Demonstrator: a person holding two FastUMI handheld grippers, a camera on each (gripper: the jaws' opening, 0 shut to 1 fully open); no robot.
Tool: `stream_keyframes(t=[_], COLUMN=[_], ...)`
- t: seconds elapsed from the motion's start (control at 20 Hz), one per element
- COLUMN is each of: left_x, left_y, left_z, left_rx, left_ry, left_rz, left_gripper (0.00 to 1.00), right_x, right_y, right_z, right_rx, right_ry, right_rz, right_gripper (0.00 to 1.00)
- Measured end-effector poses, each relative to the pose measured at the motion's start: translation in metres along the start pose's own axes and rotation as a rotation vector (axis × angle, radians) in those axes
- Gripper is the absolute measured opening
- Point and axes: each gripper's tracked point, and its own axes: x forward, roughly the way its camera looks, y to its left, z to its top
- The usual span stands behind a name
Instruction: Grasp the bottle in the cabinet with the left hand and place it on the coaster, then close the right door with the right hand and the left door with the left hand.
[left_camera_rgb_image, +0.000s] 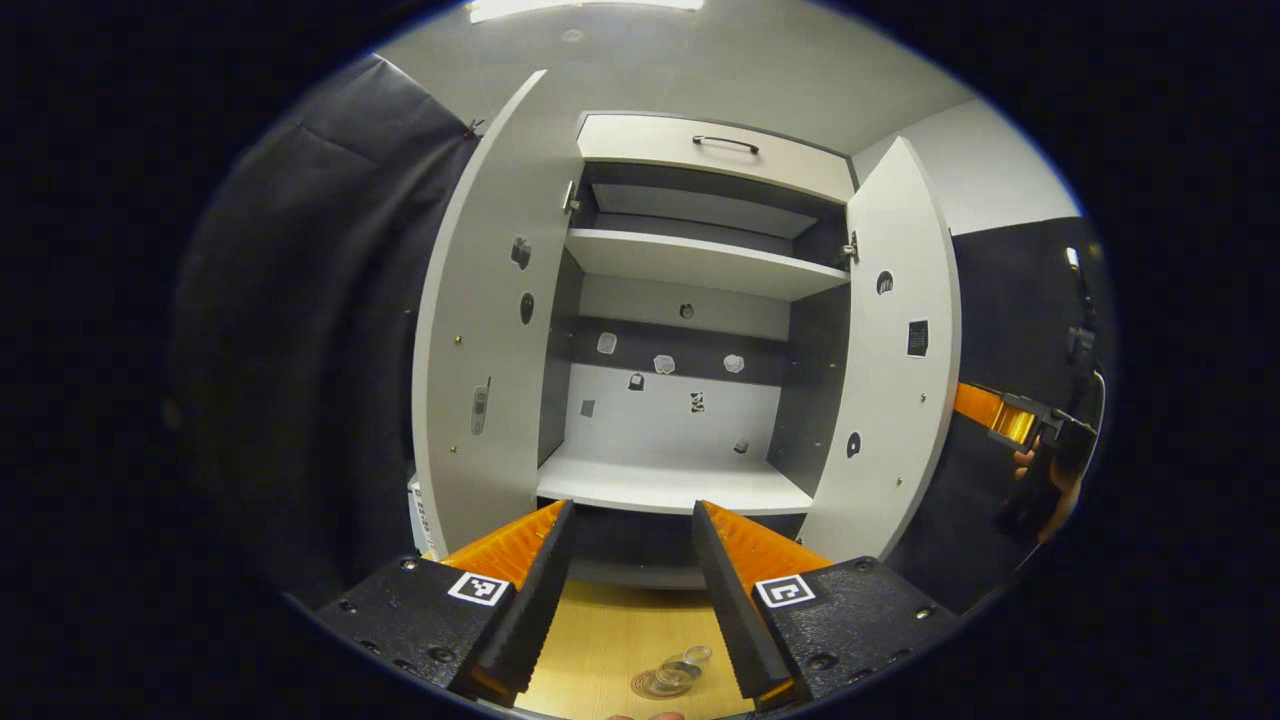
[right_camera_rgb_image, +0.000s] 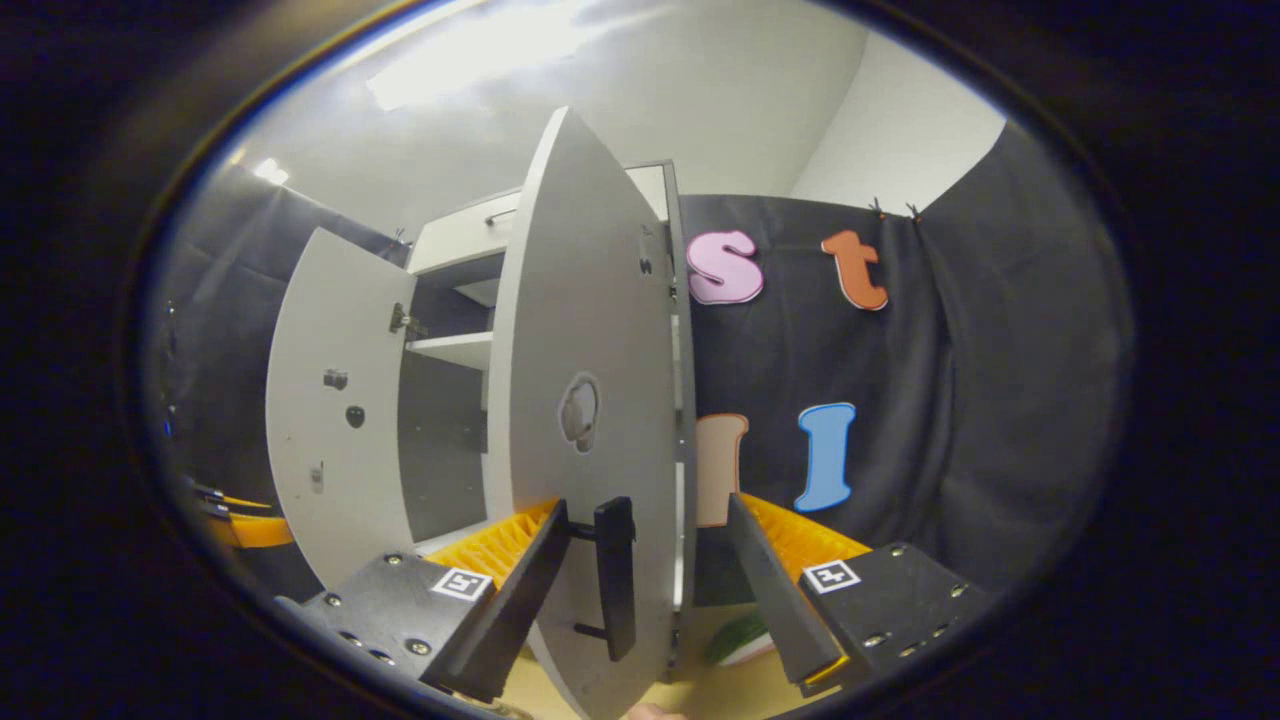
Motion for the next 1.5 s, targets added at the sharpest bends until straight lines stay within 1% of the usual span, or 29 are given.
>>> stream_keyframes(t=[0.05, 0.25, 0.3, 0.55, 0.8, 1.05, 1.3, 1.5], left_x=[-0.004, -0.013, -0.014, -0.019, -0.025, -0.040, -0.055, -0.063], left_y=[0.005, 0.022, 0.025, 0.036, 0.053, 0.081, 0.104, 0.120], left_z=[0.000, -0.003, -0.003, -0.002, 0.001, 0.001, -0.001, -0.003], left_rx=[-0.006, -0.015, -0.017, -0.020, -0.007, -0.002, -0.008, -0.018], left_ry=[0.003, 0.006, 0.005, -0.001, -0.012, -0.014, -0.021, -0.028], left_rz=[0.012, 0.067, 0.077, 0.102, 0.142, 0.218, 0.294, 0.343], left_gripper=[0.75, 0.75, 0.75, 0.75, 0.75, 0.75, 0.75, 0.75], right_x=[0.004, 0.013, 0.015, 0.033, 0.057, 0.082, 0.101, 0.115], right_y=[0.007, 0.024, 0.028, 0.052, 0.076, 0.098, 0.112, 0.121], right_z=[-0.003, -0.007, -0.007, -0.015, -0.022, -0.030, -0.035, -0.039], right_rx=[0.002, -0.005, -0.003, 0.034, 0.032, 0.035, 0.025, 0.028], right_ry=[0.003, 0.007, 0.009, 0.025, 0.023, 0.017, 0.001, -0.005], right_rz=[0.012, 0.042, 0.049, 0.077, 0.069, 0.060, 0.033, 0.038], right_gripper=[1.00, 0.93, 0.98, 0.98, 1.00, 1.00, 1.00, 1.00])
